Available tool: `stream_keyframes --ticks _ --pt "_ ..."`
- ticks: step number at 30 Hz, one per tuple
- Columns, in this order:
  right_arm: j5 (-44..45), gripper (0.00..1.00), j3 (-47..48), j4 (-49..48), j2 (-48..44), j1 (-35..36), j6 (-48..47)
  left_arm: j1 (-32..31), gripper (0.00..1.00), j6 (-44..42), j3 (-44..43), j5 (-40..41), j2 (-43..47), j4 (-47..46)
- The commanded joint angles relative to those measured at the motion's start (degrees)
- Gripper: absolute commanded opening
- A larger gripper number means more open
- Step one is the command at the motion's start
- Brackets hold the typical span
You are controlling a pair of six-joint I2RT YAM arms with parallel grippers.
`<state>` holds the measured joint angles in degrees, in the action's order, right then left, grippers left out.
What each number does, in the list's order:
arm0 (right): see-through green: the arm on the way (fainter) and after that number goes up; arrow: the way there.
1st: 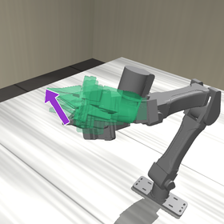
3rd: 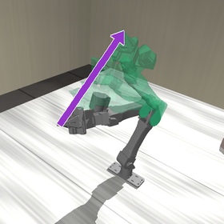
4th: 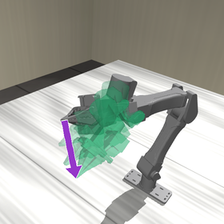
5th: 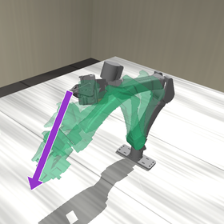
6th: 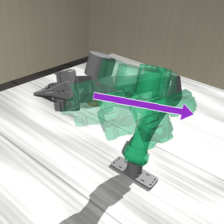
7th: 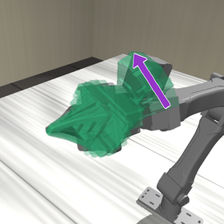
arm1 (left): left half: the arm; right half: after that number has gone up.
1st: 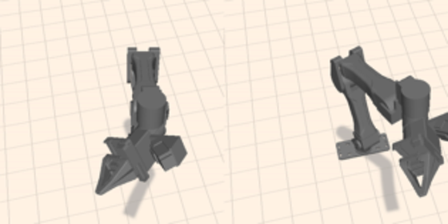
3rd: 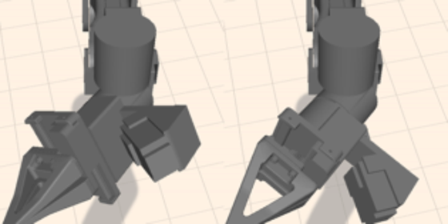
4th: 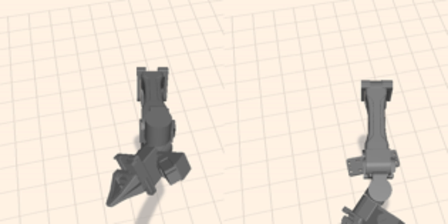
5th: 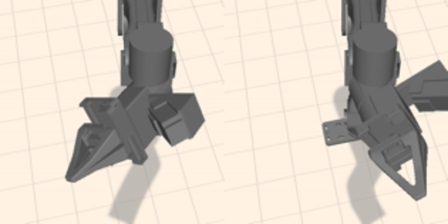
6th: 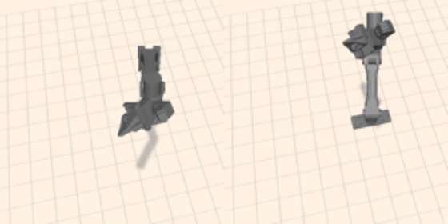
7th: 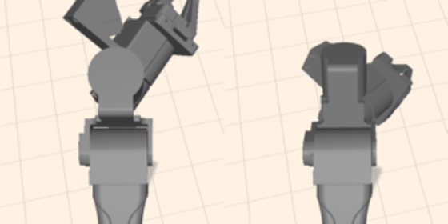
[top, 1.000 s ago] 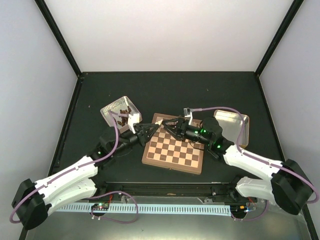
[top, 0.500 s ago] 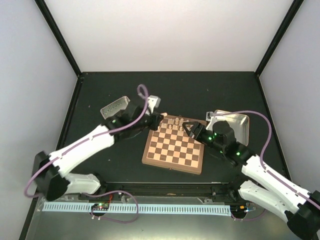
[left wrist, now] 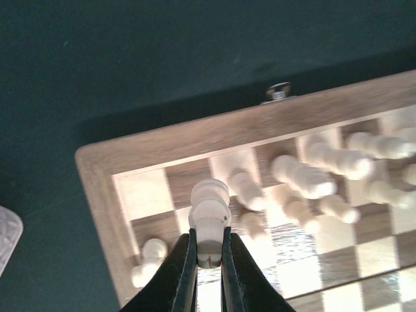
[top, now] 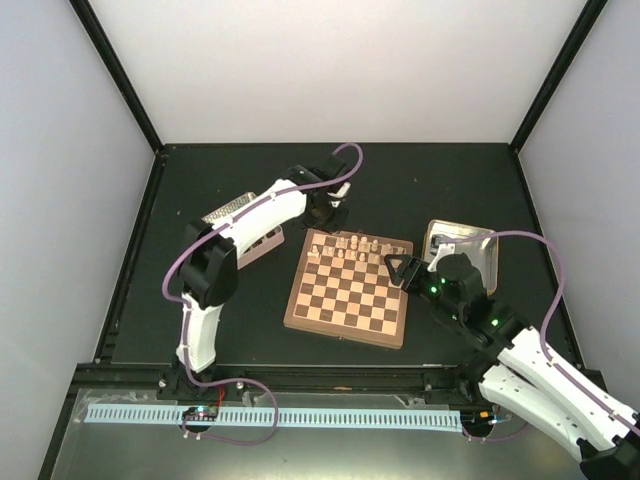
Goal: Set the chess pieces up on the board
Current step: Place the chess piece on the chessboard.
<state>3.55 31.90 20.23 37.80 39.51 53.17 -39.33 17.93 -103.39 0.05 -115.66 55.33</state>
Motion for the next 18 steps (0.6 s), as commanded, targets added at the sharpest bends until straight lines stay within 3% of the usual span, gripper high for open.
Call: stream_keyframes --ticks 1,18 --pt "2.6 0.70 -1.6 2.0 -2.2 -0.2 -1.0 2.3 0.02 -1.1 -5.0 0.5 -3.0 7.5" --pt "1.6 0.70 -3.2 1.3 -1.5 -0.1 -0.3 4.1 0.05 -6.4 -10.9 -6.7 -12.3 12.7"
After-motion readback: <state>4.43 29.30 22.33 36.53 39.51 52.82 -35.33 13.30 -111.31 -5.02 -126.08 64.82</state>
